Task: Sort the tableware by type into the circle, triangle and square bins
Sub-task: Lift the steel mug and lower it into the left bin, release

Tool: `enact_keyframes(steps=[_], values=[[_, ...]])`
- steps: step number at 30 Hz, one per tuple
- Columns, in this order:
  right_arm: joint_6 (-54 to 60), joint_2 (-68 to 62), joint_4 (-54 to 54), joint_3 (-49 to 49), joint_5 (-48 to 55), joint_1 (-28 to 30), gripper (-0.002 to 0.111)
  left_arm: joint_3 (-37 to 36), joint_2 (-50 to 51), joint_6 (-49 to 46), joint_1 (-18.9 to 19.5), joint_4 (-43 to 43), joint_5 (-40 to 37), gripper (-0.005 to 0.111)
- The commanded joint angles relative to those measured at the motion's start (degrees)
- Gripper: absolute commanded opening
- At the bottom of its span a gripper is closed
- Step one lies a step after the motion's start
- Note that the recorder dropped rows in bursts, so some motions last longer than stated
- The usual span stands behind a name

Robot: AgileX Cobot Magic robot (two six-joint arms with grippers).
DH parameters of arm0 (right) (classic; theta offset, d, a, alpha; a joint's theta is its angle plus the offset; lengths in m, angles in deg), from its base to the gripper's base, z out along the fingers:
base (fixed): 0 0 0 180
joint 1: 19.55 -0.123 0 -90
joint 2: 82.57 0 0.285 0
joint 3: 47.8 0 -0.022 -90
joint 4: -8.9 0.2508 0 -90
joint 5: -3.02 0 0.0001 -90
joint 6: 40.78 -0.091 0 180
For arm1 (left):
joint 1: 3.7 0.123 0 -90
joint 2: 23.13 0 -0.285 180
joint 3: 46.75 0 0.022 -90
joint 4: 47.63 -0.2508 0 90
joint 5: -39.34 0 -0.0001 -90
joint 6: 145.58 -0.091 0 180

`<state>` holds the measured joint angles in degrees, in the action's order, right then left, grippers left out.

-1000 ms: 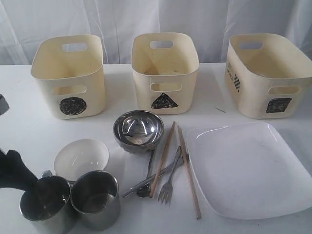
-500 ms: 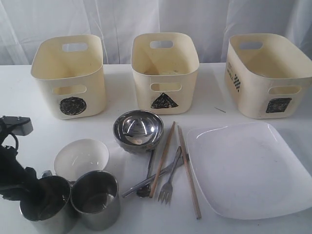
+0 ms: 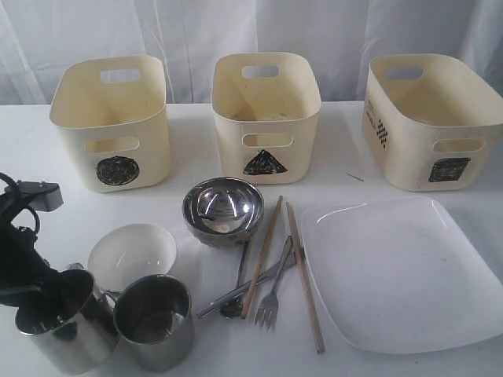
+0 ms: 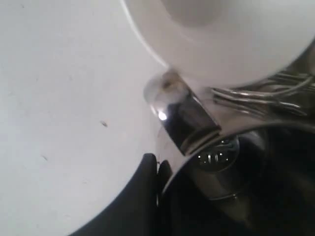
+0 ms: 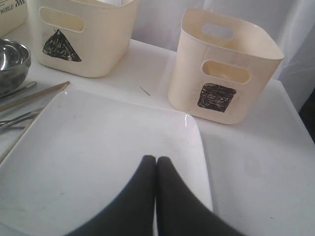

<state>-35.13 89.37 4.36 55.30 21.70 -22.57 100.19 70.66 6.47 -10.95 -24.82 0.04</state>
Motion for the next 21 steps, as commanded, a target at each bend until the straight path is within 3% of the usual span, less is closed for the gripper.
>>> enact_keyframes(steps=[1,6,14,17,21], values=[[-0.32,0.27,0.19,-0.32,-0.55,0.14,0.0,5.25,-0.07,-0.72,-0.22,-0.2,-10.63,0.0],[-0.32,0.27,0.19,-0.32,-0.55,0.14,0.0,12.0,-2.35,0.02,-0.22,-3.07,-19.3,0.0],[-1.62,0.27,0.19,-0.32,-0.55,0.14,0.0,20.29,-5.83,5.52,-0.22,-13.19,-20.08,0.0],[-1.6,0.27,0.19,-0.32,-0.55,0.14,0.0,24.02,-5.94,7.45,-0.22,-14.43,-14.39,0.0],[-1.6,0.27,0.19,-0.32,-0.55,0.14,0.0,27.77,-5.8,8.29,-0.22,-14.8,-0.26,0.0]])
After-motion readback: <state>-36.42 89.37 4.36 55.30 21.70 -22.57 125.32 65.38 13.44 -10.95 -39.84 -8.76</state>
